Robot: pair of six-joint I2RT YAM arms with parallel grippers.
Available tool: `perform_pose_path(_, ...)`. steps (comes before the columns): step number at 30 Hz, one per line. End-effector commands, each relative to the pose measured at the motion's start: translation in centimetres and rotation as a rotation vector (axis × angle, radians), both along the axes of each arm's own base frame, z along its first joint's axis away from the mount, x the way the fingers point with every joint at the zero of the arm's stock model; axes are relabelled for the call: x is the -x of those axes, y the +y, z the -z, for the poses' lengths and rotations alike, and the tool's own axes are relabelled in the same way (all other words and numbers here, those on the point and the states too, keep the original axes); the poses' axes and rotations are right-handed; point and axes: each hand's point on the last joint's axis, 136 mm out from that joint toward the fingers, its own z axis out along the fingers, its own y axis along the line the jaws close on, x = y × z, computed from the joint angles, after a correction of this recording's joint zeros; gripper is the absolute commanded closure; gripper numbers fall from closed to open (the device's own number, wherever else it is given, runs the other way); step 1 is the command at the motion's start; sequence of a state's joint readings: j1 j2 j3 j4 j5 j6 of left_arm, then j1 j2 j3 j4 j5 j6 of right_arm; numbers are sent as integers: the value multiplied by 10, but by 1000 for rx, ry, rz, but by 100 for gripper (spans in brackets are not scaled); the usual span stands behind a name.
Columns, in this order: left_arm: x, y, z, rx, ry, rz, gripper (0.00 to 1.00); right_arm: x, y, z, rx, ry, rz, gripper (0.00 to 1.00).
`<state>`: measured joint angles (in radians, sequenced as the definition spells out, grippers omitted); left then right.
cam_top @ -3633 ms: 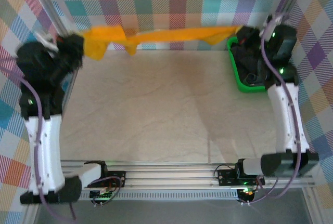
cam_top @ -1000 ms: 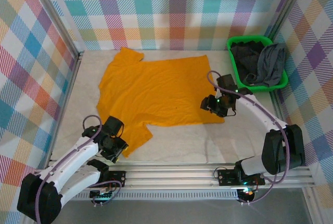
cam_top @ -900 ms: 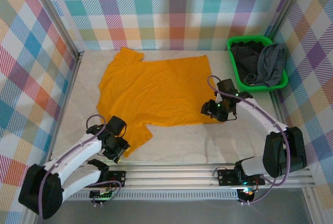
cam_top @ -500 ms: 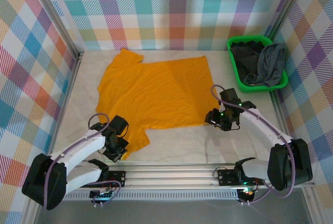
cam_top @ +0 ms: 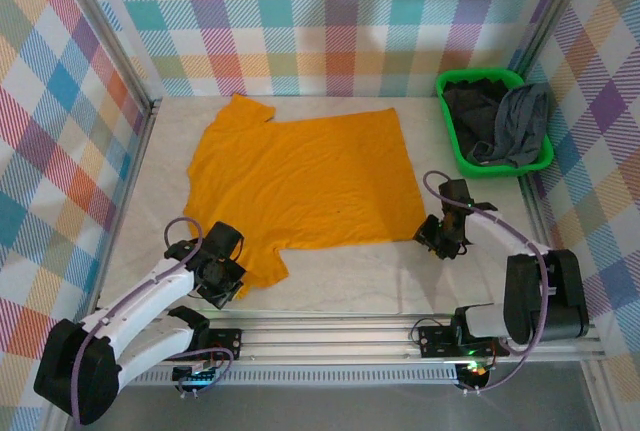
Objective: Fold and stack the t-shirts
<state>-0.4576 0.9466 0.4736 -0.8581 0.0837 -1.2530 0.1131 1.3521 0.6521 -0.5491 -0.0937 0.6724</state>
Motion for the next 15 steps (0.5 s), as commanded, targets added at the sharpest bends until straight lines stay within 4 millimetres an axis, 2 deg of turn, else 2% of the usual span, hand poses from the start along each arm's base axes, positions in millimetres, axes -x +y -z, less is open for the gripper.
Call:
perform_pose_path(1, 4, 4, 0, -26, 0, 15, 100, -24, -2, -8, -5, -59, -2, 62)
perform_pose_path(7, 3, 3, -2, -20, -3, 19, 100, -40, -5, -8, 5, -66, -12, 65)
perform_pose_path(15, -4, 0, -5, -17, -14, 21, 100, -28, -13, 9, 47, 24, 3, 71)
